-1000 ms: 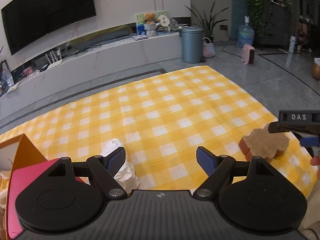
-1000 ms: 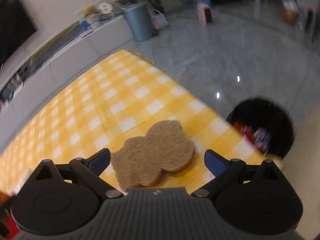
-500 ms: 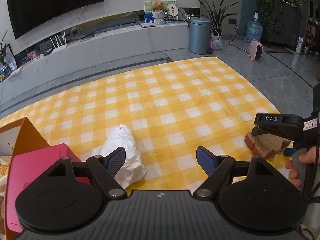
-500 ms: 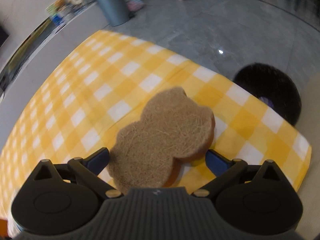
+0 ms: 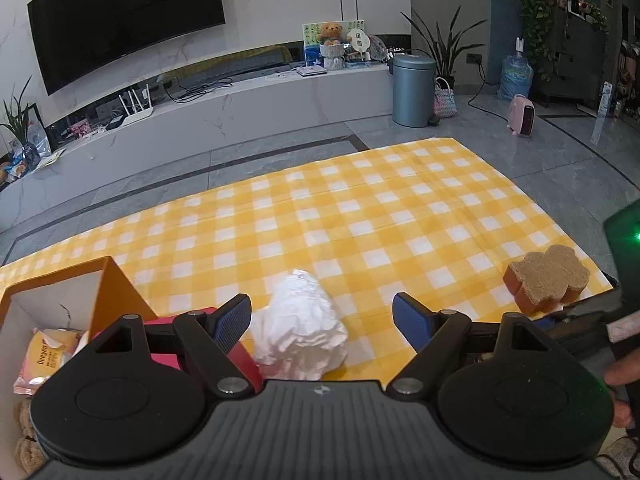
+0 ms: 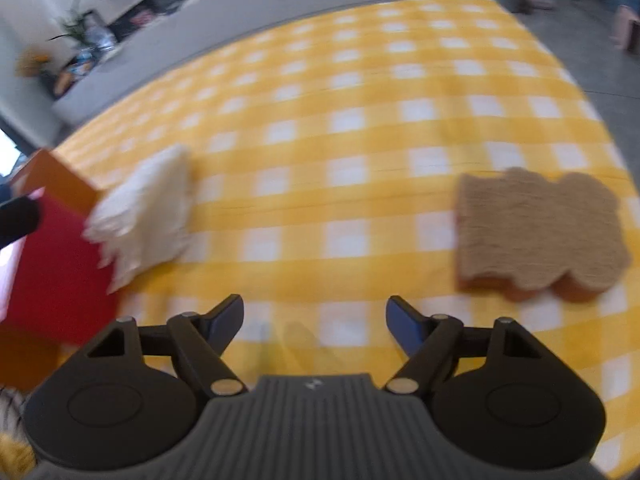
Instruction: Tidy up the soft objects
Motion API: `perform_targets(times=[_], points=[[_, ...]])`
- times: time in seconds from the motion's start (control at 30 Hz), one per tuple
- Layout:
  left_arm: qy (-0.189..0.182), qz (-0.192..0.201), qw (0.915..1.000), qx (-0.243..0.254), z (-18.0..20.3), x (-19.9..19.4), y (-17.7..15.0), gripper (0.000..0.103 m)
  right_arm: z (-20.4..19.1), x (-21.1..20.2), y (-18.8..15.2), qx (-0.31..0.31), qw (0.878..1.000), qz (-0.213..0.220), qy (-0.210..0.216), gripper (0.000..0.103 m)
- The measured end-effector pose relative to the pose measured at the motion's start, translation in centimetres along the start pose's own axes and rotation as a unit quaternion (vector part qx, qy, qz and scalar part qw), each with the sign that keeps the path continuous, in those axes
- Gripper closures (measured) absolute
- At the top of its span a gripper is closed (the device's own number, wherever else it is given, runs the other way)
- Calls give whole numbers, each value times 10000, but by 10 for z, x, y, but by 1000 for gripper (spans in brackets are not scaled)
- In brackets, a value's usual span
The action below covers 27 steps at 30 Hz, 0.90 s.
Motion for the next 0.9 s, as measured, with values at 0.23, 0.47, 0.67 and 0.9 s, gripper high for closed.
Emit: perform_targets(times=[0.23, 0.47, 0.67, 0.9], points=[[33, 124, 9999, 80, -9, -9, 0, 9, 2, -11, -2, 367, 9985, 156, -377, 8], [-27, 88, 9999, -88, -12, -4, 1, 9, 45, -16, 5, 2779, 9579, 700, -178, 7], [-93, 123, 9999, 34, -10, -6, -3, 9, 96, -57, 7, 3331, 9247, 1562, -977, 6], [-73, 57, 9998, 167, -9, -1, -9, 9, 114, -28, 24, 1414, 9547, 960, -2436, 2]])
Point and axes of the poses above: each gripper's, at about its wrist camera, not at the fingertips, and x roughly the way its jaws point, z to its right, y to its top, the point moved 10 cm from there along x, roughly the way its jaws point, and after that the axes turned 3 degrees about -y, right-handed, at the moved point
